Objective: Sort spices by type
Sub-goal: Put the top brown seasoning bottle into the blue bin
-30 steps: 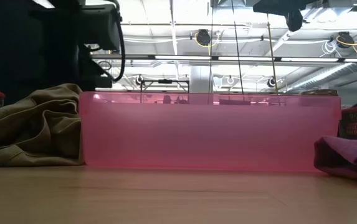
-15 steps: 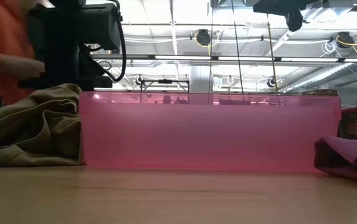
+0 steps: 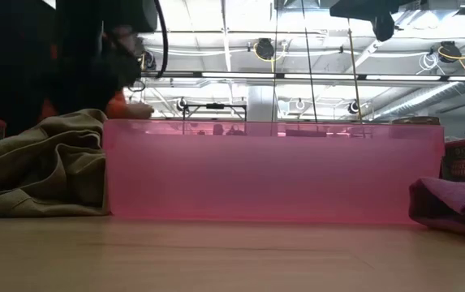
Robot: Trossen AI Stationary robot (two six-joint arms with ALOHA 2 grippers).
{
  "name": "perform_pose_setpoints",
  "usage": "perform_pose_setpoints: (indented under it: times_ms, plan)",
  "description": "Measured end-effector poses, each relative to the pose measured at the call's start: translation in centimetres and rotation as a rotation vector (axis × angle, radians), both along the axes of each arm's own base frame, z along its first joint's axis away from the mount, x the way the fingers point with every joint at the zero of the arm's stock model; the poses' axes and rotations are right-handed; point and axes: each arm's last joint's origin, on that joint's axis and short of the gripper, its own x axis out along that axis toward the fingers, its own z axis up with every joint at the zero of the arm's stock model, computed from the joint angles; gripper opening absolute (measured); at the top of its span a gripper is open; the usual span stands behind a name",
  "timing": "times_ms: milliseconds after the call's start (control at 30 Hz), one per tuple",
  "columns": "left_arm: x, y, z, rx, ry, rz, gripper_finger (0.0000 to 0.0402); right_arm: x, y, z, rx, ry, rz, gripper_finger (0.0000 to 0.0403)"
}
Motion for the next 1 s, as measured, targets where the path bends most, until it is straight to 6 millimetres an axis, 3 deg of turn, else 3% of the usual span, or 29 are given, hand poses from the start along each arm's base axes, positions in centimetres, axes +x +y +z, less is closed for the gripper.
perform_pose_setpoints:
  times_ms: [167,400,533,733,1000]
  plan:
    - [0.9,0.3,4.6,0.000,-0.088,-0.066,0.0192,0.0,0.0,-0.1,0.004,0.009,0.000,0.0000]
    - [4.5,1.3,11.6,0.174,-0.450,-0.218,0.0187,-0.1,0.0,-0.8,0.073,0.053,-0.001,0.0000]
    - [6.6,2.9,13.8,0.273,-0.604,-0.297,0.0184,-0.3,0.3,-0.9,0.110,0.070,0.087,0.0000]
    - [9.4,7.2,13.0,0.342,-0.549,-0.348,0.0183,-1.1,0.6,-1.3,0.183,0.109,0.151,0.0000]
    - [13.4,13.8,8.1,0.317,-0.364,-0.372,0.0183,-2.5,0.8,-2.2,0.258,0.190,0.130,0.0000]
